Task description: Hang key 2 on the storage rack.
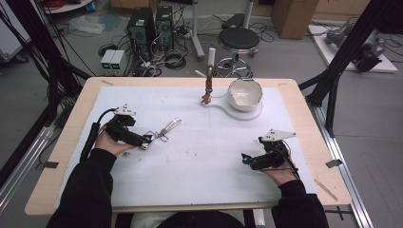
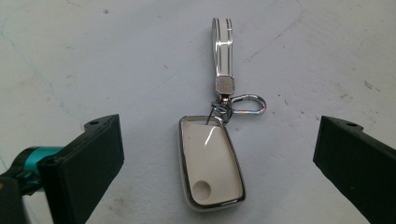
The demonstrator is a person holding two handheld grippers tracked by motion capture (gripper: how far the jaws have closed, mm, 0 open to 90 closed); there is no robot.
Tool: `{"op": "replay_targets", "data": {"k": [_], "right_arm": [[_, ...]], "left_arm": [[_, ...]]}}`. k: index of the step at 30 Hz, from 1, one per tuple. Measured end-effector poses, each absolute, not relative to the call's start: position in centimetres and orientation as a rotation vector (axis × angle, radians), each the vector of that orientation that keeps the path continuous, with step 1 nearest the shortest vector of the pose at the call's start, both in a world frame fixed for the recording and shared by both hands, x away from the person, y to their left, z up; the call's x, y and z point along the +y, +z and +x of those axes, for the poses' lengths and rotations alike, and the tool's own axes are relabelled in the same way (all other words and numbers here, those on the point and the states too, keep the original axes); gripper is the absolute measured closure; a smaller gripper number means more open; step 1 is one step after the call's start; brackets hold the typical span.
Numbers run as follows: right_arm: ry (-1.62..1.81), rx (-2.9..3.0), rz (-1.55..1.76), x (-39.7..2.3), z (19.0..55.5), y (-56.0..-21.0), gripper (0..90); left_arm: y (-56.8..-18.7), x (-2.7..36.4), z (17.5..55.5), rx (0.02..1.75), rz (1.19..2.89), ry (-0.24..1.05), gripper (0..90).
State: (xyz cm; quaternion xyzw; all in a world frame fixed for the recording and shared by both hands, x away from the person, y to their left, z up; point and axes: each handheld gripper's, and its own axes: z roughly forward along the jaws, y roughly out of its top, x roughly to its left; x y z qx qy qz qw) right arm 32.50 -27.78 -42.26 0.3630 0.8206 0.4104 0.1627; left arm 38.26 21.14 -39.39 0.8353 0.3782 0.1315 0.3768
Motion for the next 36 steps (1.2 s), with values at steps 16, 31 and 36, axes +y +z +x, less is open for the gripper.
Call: {"op": "replay_targets", "data": {"k": [16, 31, 36], "right_arm": [[1.164, 2.338, 1.028, -27.8, 32.4, -42.3, 0.8], [1.148, 2.343, 1.034, -27.8, 32.3, -42.5, 0.9], [1.141, 2.344, 1.036, -27.8, 32.2, -42.5, 0.9]], "left_arm": [[-40.3, 19.2, 40.0, 0.952, 2.214, 0.280, 8.0], [-40.4, 15.8, 42.2, 0.942, 2.270, 0.254, 25.1], [-40.4, 14.3, 43.1, 0.930, 2.302, 0.267, 30.4]]}}
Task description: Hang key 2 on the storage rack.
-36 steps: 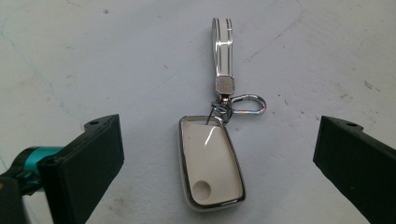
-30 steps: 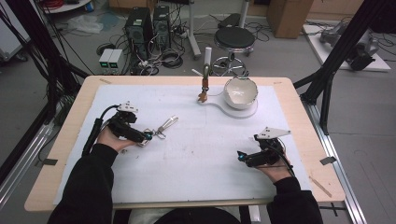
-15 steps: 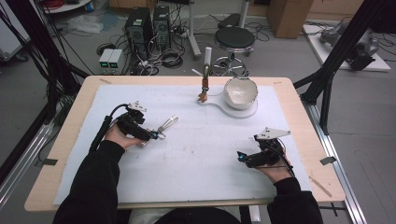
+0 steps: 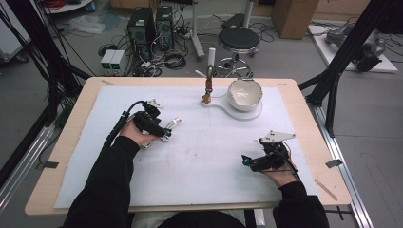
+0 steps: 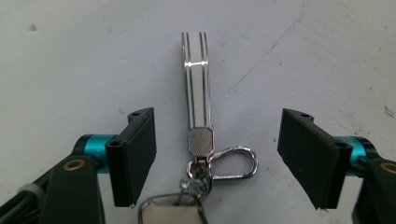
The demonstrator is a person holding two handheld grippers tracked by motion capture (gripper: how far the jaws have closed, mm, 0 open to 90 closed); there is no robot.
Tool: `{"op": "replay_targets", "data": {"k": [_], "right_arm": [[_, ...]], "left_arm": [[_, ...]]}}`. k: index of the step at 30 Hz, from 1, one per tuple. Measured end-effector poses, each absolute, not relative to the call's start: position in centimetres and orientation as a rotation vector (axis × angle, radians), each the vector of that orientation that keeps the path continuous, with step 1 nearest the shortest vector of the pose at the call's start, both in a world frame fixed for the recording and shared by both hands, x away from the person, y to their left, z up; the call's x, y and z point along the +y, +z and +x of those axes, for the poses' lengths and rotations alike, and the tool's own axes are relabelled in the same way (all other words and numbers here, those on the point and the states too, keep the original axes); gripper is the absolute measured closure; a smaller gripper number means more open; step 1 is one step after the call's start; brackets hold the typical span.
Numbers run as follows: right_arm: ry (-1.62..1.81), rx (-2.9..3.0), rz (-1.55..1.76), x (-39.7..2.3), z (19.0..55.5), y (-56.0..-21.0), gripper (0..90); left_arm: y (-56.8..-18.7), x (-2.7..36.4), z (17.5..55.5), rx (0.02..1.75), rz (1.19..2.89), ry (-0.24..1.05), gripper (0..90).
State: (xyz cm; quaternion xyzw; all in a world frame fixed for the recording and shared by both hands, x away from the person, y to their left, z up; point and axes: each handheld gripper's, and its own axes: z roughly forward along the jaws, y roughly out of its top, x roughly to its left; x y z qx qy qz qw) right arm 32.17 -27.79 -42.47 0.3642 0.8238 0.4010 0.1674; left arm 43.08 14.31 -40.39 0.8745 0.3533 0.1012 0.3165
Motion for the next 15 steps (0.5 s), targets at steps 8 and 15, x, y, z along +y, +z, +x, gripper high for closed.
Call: {"op": "replay_targets", "data": {"k": [8, 15], "right_arm": [[1.140, 2.336, 1.041, -28.0, 31.9, -42.5, 0.9], [1.140, 2.332, 1.039, -28.1, 31.7, -42.5, 0.9]], "left_arm": [[-41.1, 13.3, 44.9, 0.959, 2.353, 0.248, 34.9], [-41.8, 13.1, 45.3, 0.990, 2.359, 0.237, 42.9]]}}
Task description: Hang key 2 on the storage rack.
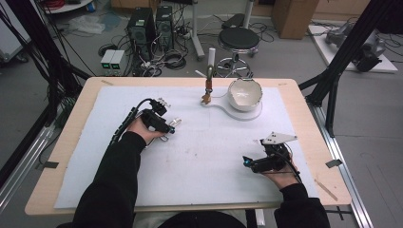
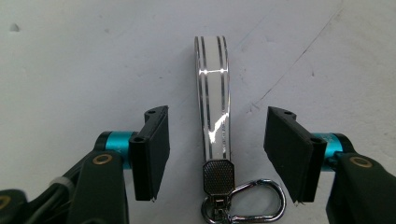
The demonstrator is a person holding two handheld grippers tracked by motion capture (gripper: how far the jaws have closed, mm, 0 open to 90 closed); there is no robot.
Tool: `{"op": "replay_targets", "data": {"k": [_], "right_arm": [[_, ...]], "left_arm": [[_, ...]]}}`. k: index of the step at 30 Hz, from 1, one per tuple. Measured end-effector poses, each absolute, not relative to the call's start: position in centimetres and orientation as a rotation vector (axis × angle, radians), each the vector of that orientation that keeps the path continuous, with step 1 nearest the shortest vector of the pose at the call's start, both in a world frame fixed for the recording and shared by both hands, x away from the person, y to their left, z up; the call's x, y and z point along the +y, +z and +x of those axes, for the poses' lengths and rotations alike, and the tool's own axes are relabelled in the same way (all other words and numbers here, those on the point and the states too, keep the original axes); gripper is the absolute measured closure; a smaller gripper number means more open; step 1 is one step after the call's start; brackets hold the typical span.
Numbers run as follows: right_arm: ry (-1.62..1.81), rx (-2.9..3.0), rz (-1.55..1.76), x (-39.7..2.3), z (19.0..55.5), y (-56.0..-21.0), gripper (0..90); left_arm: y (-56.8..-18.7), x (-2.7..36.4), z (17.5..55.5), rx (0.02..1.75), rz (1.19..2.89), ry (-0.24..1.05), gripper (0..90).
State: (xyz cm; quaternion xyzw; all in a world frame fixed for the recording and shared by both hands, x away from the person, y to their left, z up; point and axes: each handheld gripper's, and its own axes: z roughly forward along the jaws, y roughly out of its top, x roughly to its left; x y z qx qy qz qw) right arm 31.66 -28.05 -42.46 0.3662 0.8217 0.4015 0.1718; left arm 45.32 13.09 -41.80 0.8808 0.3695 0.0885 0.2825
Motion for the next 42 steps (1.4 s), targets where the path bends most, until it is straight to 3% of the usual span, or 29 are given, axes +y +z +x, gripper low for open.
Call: {"op": "replay_targets", "data": {"k": [8, 15, 25, 42], "right_arm": [[1.137, 2.332, 1.041, -28.0, 31.5, -42.5, 0.9], [1.134, 2.336, 1.036, -28.0, 31.4, -42.6, 0.9], [1.128, 2.326, 1.041, -28.1, 31.2, -42.6, 0.9], [1.131, 2.315, 1.039, -28.3, 31.1, -42.7, 0.8]], "left_arm": [[-42.3, 12.7, 45.4, 0.992, 2.378, 0.243, 49.6], [-42.3, 13.1, 45.5, 0.975, 2.396, 0.290, 73.9], [-40.8, 13.4, 45.1, 0.885, 2.362, 0.391, 75.1], [-34.1, 14.4, 46.3, 0.884, 2.119, 0.430, 75.6]]}}
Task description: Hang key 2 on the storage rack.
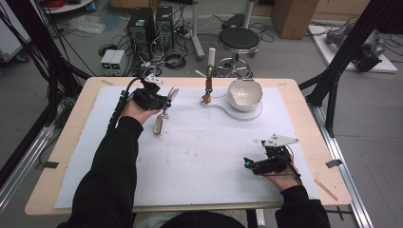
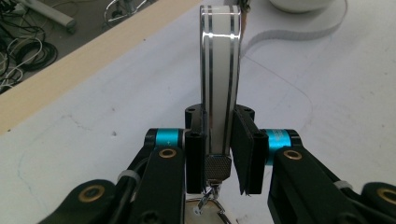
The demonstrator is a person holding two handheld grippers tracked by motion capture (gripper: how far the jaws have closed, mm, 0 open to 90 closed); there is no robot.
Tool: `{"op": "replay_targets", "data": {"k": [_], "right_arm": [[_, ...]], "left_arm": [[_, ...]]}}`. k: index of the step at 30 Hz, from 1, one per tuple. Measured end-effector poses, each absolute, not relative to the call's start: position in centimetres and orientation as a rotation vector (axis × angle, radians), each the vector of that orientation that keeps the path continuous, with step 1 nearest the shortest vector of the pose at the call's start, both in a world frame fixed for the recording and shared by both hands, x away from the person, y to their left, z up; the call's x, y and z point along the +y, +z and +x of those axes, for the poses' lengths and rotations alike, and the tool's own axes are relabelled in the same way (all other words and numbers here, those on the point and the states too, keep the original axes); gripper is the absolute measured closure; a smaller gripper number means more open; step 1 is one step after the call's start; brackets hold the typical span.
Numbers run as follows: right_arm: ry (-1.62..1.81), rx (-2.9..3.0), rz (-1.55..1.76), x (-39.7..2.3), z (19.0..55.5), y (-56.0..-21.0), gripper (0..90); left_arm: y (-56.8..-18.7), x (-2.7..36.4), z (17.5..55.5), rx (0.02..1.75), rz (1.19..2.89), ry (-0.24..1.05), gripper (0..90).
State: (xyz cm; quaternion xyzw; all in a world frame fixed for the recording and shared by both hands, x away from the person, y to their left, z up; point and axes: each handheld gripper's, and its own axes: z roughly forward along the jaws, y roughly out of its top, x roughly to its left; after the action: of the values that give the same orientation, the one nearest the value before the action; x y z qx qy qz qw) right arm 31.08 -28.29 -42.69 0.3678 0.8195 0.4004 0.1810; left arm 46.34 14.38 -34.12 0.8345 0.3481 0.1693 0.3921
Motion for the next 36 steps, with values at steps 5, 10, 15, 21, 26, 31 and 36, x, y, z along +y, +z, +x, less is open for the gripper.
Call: {"op": "replay_targets", "data": {"k": [5, 10, 15, 21, 26, 31, 36], "right_arm": [[1.138, 2.310, 1.036, -28.2, 31.2, -42.7, 0.8], [1.141, 2.315, 1.036, -28.2, 31.1, -42.7, 0.8], [1.144, 2.312, 1.037, -28.2, 31.1, -42.7, 0.8], [1.150, 2.314, 1.037, -28.3, 31.1, -42.7, 0.8], [1.149, 2.315, 1.028, -28.3, 31.1, -42.7, 0.8], [1.151, 2.315, 1.030, -28.2, 31.1, -42.8, 0.9], [1.146, 2.318, 1.023, -28.2, 31.0, -42.7, 0.8]], "left_arm": [[-33.5, 14.1, 47.3, 0.909, 2.096, 0.417, 75.6], [-32.4, 13.6, 48.1, 0.941, 2.084, 0.440, 75.7], [-31.4, 13.2, 49.0, 0.962, 2.048, 0.458, 75.7], [-30.4, 12.5, 50.2, 0.975, 2.041, 0.494, 75.7], [-29.5, 12.2, 50.7, 0.970, 2.019, 0.521, 75.7], [-28.5, 11.7, 51.2, 0.944, 1.985, 0.538, 75.7], [-27.5, 11.1, 51.7, 0.931, 1.969, 0.585, 75.7]]}}
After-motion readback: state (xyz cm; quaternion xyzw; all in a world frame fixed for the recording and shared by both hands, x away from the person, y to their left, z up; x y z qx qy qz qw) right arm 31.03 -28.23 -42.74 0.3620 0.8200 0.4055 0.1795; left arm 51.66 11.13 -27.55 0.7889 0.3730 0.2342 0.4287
